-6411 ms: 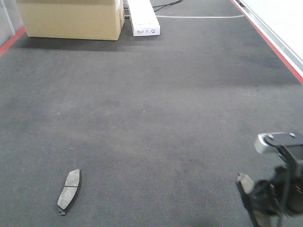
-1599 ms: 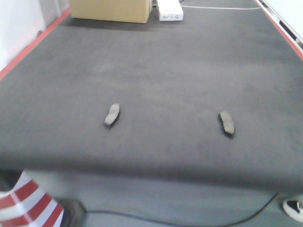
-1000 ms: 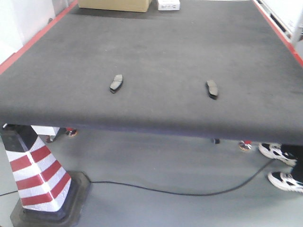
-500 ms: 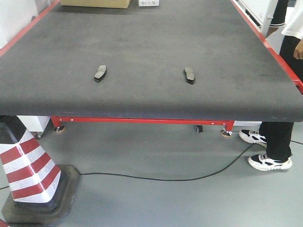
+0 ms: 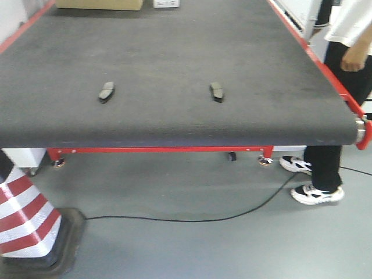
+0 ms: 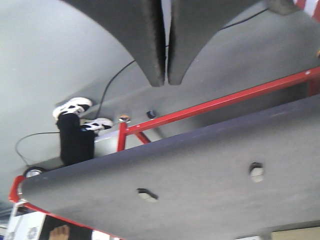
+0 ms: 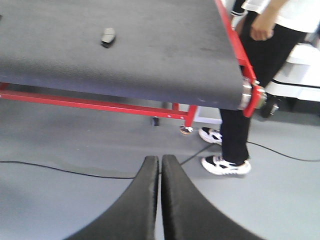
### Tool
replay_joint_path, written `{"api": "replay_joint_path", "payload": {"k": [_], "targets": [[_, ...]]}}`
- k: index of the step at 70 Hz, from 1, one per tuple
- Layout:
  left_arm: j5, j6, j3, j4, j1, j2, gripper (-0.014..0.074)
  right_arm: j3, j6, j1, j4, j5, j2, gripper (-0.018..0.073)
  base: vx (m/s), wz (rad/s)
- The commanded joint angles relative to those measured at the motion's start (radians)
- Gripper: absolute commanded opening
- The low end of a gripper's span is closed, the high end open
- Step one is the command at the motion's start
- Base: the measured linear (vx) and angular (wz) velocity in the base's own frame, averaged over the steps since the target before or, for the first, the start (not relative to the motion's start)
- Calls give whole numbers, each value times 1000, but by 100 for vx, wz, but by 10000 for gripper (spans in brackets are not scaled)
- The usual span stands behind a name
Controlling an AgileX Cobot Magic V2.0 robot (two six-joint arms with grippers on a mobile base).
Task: Move and align brake pads A on conveyor
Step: 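Back the base away from the conveyor belt, then drive along the yellow floor line with both grippers empty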
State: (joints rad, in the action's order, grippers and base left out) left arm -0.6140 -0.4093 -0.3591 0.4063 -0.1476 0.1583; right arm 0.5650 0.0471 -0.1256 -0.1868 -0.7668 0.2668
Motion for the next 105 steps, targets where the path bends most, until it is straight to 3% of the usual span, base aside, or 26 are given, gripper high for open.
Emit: {"api": "replay_joint_path", "payload": {"k": [1,105], "targets": [[67,1,-22,19,-6,16,-6,25,-3,0,-19,69,13,-1,1,-23],[67,1,-22,19,-6,16,-6,25,-3,0,-19,69,13,-1,4,-66]]}}
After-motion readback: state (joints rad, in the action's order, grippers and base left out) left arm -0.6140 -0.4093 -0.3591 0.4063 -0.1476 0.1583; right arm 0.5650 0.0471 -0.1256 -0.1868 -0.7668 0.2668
